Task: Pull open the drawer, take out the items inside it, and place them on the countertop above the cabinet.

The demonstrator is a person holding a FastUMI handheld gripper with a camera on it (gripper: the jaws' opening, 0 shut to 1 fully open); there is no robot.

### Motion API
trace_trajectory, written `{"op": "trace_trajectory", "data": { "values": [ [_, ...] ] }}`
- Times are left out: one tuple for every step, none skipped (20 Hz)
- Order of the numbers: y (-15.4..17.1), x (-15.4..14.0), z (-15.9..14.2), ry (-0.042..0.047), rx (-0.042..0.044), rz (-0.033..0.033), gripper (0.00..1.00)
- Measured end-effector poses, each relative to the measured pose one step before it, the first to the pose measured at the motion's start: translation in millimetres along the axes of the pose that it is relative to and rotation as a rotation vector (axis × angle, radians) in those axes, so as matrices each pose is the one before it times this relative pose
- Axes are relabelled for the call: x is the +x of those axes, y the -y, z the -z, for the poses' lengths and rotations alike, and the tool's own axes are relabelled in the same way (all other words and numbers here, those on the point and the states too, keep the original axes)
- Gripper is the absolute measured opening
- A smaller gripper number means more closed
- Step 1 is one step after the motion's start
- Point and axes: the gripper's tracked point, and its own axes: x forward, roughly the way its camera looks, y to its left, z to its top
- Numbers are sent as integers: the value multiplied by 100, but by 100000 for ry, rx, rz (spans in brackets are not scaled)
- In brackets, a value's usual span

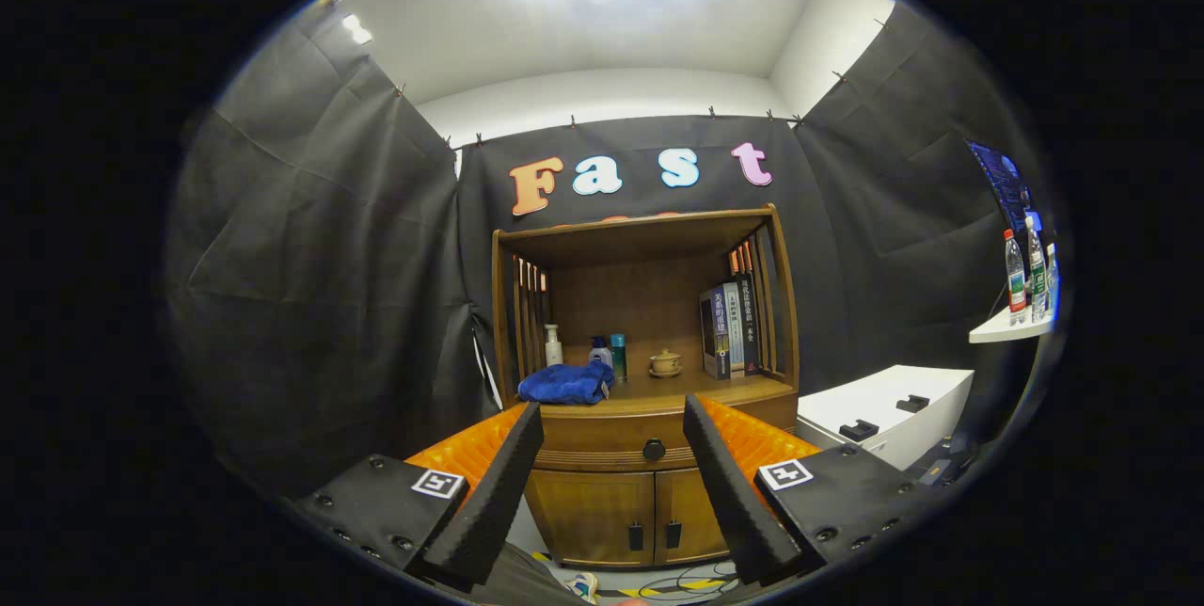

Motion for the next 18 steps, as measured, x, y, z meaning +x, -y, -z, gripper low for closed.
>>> {"op": "trace_trajectory", "data": {
  "values": [
    [-96, 42, -256, 767, 18, -100, 98],
    [-251, 34, -176, 589, 530, -748, 98],
    [-168, -76, 27, -183, 194, -286, 98],
    [306, 15, 222, -906, -612, 820, 98],
    [423, -100, -119, 195, -389, 631, 98],
    [-67, -84, -261, 1192, 268, 195, 98],
    [-271, -4, -304, 791, 485, -313, 98],
    [47, 59, 92, -147, 148, 263, 98],
    [356, -58, 323, -843, -182, 770, 98],
    [170, -81, 99, 46, 118, 485, 98],
    [-126, 57, -209, 831, 813, -262, 98],
    [-185, 37, 24, 152, 758, -272, 98],
    [238, 104, 219, -953, 99, 510, 98],
    [252, -122, 217, -482, -397, 755, 98],
    [235, 114, -88, 345, 107, 251, 98],
    [-116, 11, -42, 114, 461, -178, 98],
    [-49, 145, 275, -632, 35, -8, 98],
    [94, 182, 30, -118, -368, 304, 98]
  ]
}}
